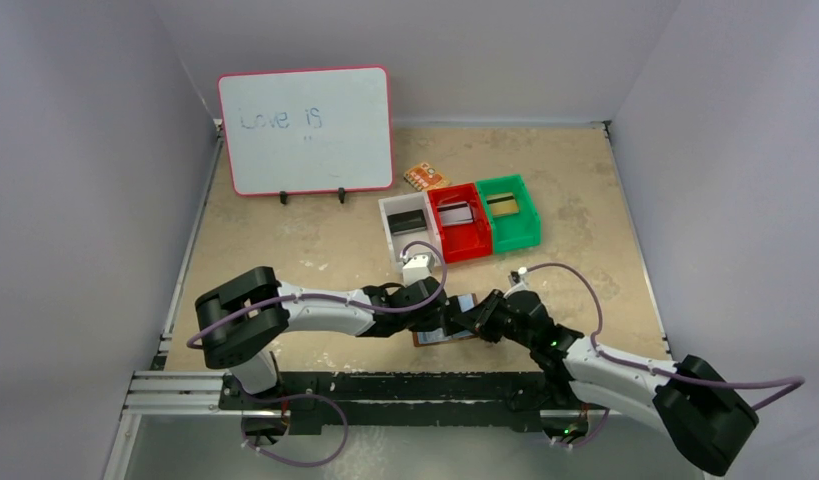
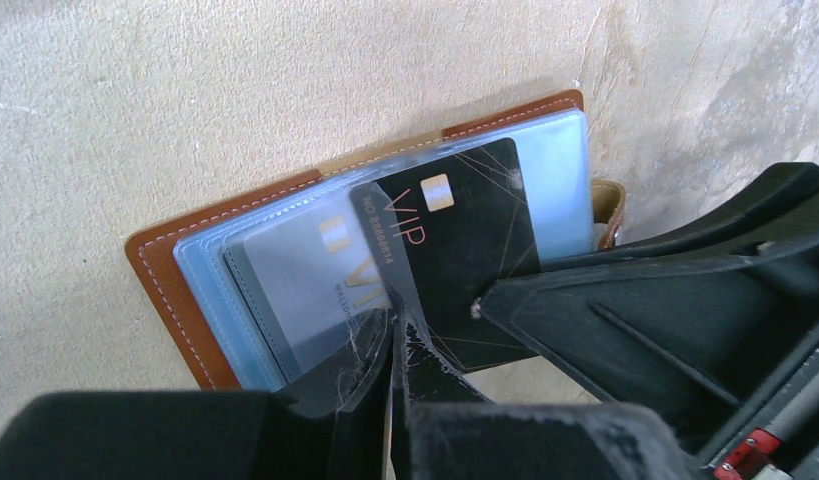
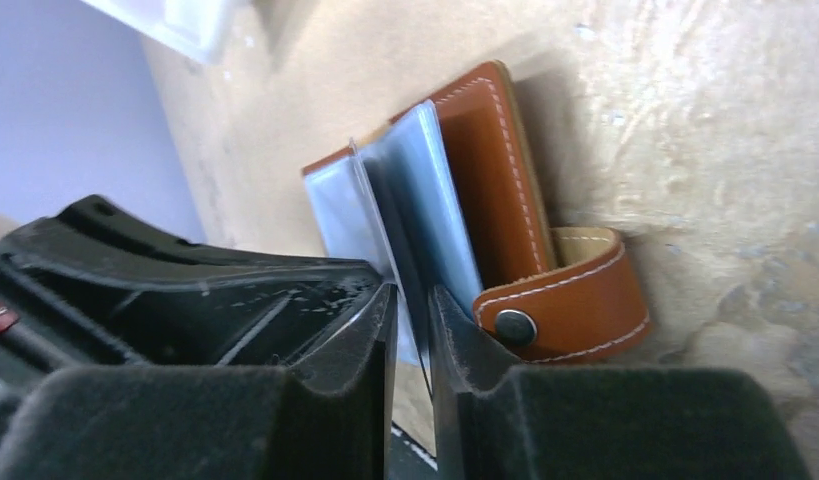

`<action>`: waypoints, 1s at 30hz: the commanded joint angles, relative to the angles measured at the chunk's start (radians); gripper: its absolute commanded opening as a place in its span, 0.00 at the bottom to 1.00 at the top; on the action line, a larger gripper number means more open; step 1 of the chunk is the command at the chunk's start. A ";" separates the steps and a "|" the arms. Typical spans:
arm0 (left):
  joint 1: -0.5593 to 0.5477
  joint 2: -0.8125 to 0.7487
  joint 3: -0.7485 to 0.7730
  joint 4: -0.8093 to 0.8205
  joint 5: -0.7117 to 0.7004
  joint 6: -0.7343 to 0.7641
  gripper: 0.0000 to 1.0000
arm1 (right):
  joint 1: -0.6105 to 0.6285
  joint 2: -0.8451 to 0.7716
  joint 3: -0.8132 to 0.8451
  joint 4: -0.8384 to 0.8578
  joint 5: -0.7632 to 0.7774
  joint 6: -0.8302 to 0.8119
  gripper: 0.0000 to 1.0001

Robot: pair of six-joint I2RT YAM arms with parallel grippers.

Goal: Take the credit cards out of the card holder
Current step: Remove the credit card from the card holder.

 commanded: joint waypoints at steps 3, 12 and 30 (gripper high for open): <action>-0.008 0.032 -0.022 -0.105 0.010 0.022 0.01 | 0.003 0.047 0.077 -0.059 0.007 -0.065 0.15; -0.009 0.029 -0.026 -0.104 0.008 0.023 0.01 | 0.003 -0.016 0.083 -0.102 0.035 -0.069 0.17; -0.009 -0.245 -0.036 -0.182 -0.199 -0.025 0.31 | 0.003 -0.216 0.188 -0.277 0.118 -0.284 0.00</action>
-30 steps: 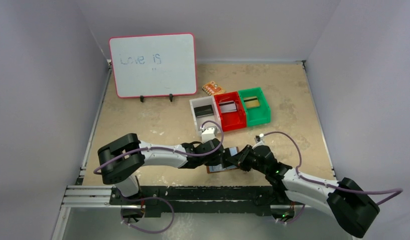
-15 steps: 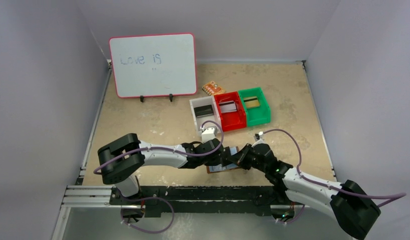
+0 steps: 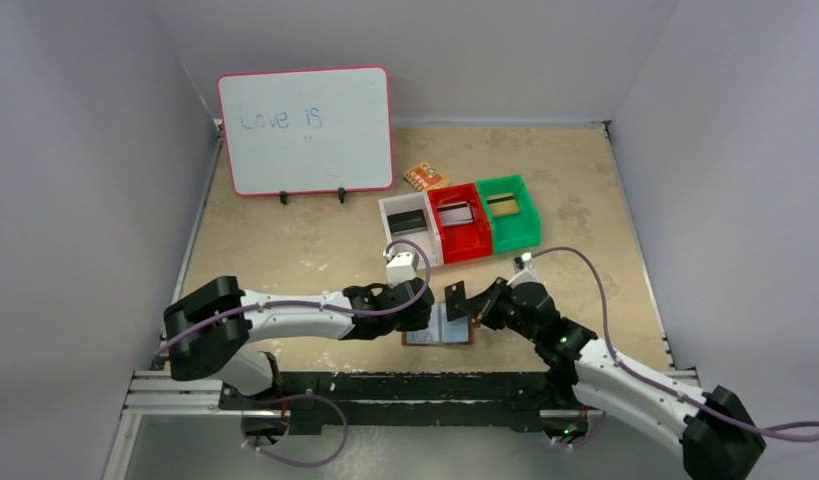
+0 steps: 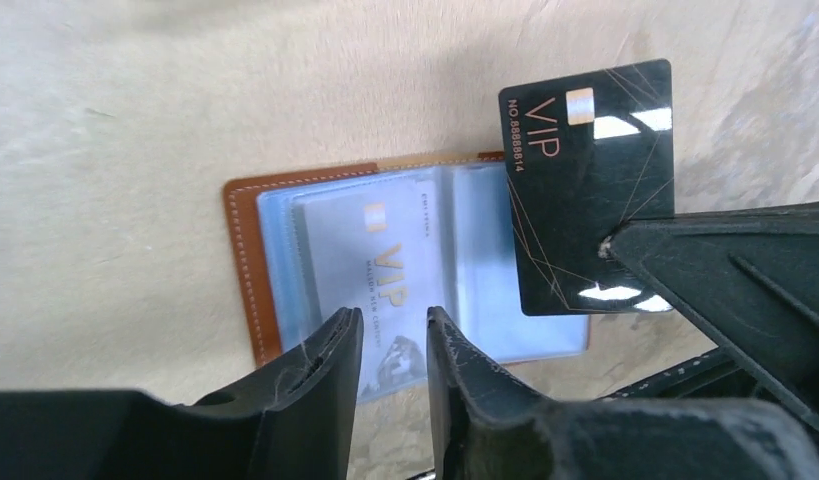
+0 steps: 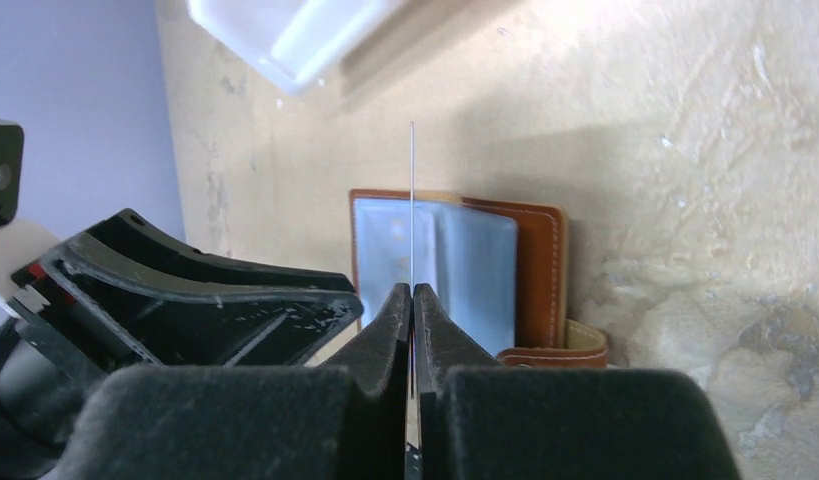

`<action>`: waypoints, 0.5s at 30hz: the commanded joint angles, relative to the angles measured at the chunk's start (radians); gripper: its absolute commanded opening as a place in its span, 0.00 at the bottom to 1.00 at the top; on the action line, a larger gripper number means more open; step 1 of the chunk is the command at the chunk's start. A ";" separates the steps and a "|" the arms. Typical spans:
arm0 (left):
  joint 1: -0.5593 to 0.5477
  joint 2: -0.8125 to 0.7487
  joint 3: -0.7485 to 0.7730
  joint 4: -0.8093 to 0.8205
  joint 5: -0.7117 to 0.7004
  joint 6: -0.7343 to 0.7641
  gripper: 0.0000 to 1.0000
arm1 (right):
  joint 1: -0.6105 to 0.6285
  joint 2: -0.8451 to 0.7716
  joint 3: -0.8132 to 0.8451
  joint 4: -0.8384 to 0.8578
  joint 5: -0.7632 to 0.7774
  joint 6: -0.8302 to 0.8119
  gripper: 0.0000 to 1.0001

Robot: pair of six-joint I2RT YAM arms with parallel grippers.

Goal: Take the credit cards out of the card holder
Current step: Remove the credit card from the card holder.

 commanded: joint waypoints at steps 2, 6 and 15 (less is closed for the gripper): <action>-0.001 -0.168 0.008 -0.110 -0.165 -0.022 0.37 | 0.003 -0.093 0.083 0.002 0.029 -0.202 0.00; 0.028 -0.266 0.017 -0.150 -0.202 0.002 0.45 | 0.003 -0.107 0.116 0.104 -0.036 -0.402 0.00; 0.354 -0.517 0.045 -0.209 -0.009 0.325 0.57 | 0.003 0.169 0.293 0.145 -0.415 -0.511 0.00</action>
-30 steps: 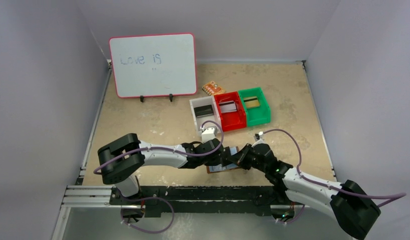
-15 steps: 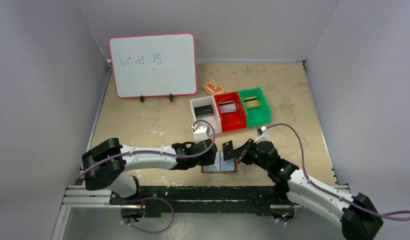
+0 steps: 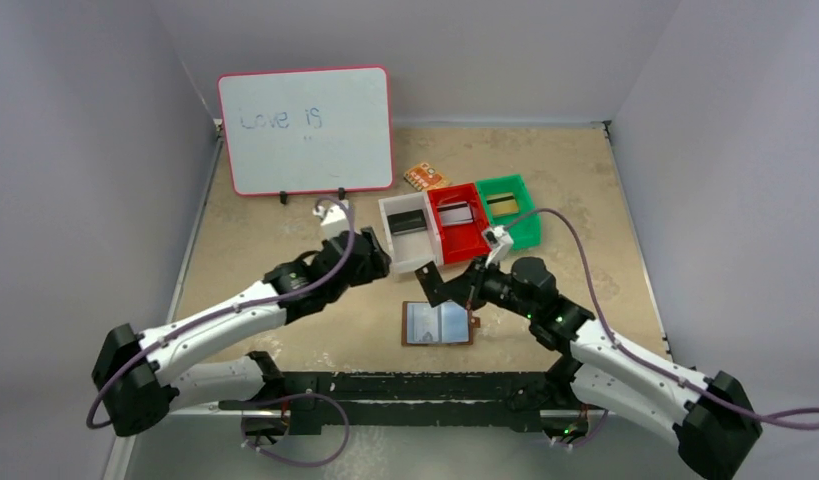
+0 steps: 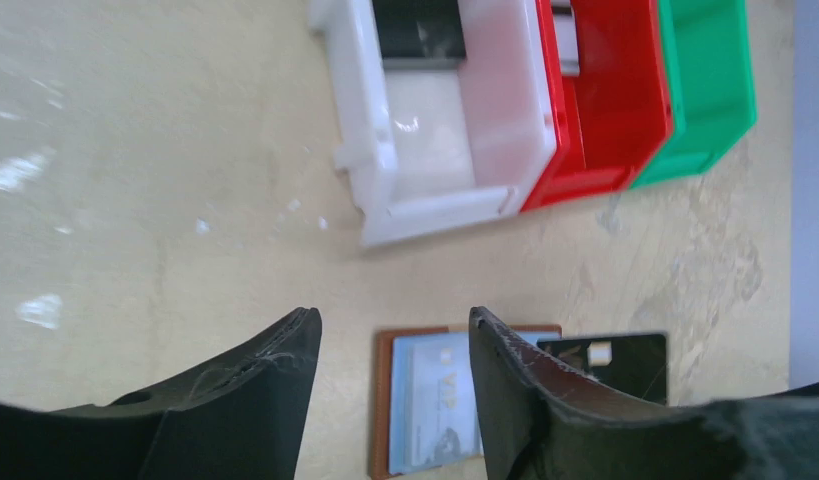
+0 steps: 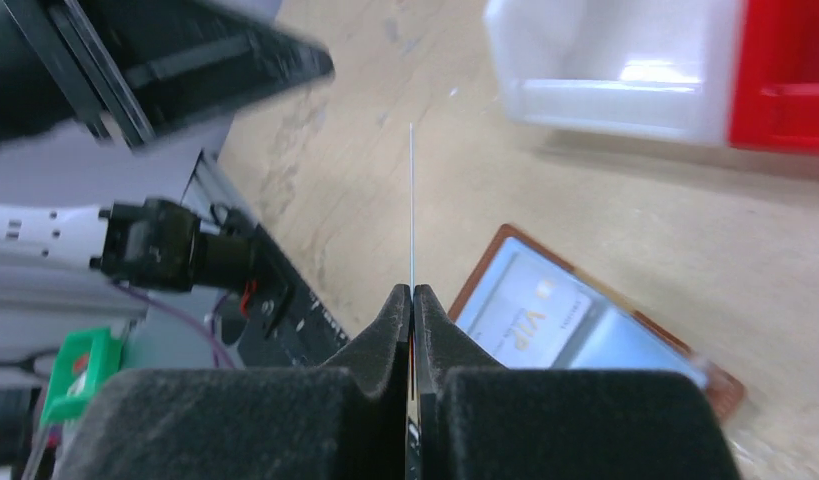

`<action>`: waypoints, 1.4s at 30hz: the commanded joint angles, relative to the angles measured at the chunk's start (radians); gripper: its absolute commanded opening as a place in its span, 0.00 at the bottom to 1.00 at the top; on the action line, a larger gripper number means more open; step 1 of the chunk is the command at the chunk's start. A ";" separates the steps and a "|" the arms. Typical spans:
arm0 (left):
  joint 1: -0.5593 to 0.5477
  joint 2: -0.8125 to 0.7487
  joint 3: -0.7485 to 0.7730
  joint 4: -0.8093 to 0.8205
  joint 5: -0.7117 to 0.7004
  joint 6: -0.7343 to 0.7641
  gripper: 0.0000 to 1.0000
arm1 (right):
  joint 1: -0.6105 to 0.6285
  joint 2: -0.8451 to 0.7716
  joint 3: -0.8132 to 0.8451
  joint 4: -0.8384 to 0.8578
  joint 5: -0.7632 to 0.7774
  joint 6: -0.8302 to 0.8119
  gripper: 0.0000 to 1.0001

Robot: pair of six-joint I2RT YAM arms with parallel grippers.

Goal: Take the credit cards out of the card holder
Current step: Remove the credit card from the card holder.

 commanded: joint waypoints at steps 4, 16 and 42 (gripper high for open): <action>0.191 -0.175 0.083 -0.027 0.302 0.325 0.65 | 0.003 0.243 0.189 0.033 -0.360 -0.178 0.00; 0.199 -0.200 0.072 0.048 0.944 0.406 0.63 | -0.004 0.275 0.347 -0.040 -0.651 -0.285 0.00; 0.199 -0.215 0.045 0.016 1.107 0.500 0.00 | -0.034 0.319 0.418 -0.067 -0.778 -0.368 0.38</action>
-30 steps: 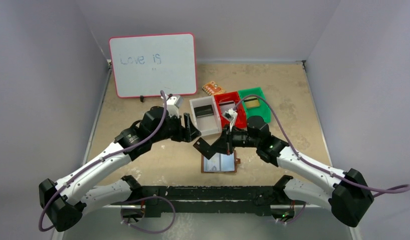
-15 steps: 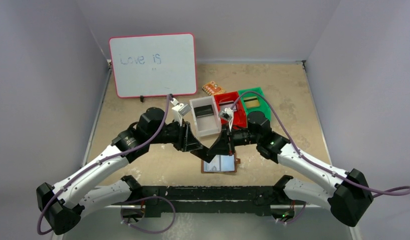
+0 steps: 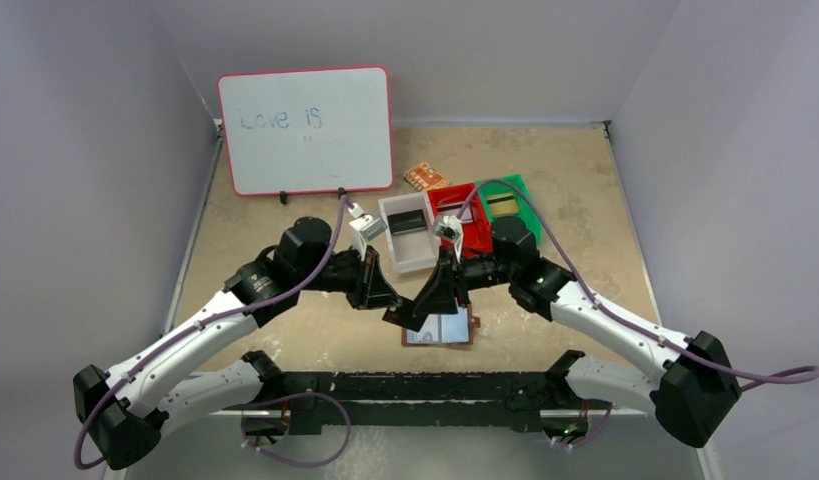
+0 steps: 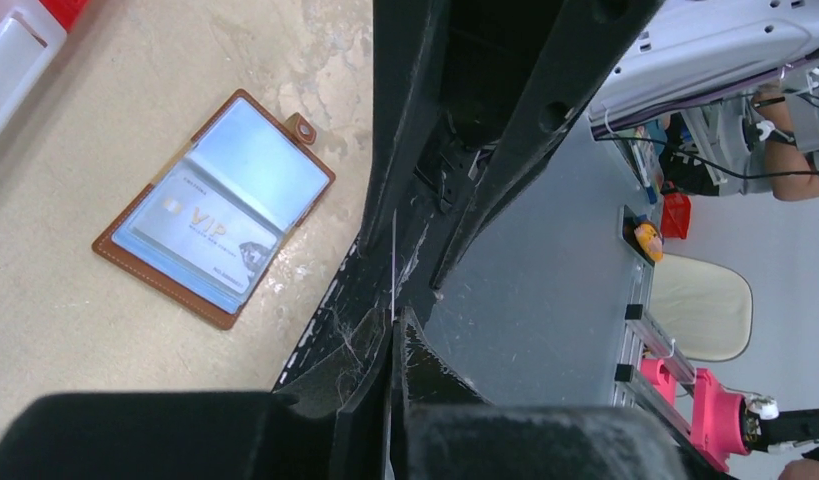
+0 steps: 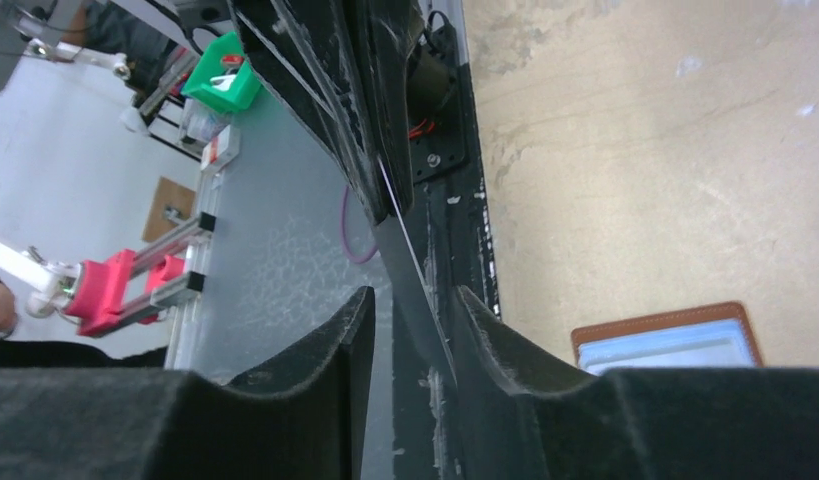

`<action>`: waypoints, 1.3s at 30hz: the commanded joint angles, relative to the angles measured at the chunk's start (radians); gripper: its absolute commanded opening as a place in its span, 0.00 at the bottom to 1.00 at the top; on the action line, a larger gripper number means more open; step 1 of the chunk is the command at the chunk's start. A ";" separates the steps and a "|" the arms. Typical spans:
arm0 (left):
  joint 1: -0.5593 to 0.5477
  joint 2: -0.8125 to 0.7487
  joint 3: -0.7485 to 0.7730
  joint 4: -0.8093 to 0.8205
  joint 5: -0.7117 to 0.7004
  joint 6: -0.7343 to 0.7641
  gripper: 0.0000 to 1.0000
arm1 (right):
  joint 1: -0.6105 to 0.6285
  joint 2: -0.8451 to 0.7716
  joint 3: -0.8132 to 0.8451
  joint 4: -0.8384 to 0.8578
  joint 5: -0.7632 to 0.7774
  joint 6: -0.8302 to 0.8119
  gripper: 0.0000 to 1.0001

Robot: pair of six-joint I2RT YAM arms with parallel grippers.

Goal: Take the credit cards out of the card holder
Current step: Remove the credit card from the card holder.

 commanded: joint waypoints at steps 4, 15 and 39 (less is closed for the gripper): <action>0.001 0.008 -0.005 0.057 0.068 0.017 0.00 | -0.006 0.032 0.143 -0.085 -0.029 -0.134 0.51; 0.001 0.013 0.005 0.053 0.067 0.018 0.00 | -0.006 0.109 0.201 -0.159 -0.190 -0.249 0.44; 0.002 -0.038 0.123 -0.178 -0.563 0.012 0.59 | -0.006 0.123 0.187 -0.182 0.110 -0.281 0.00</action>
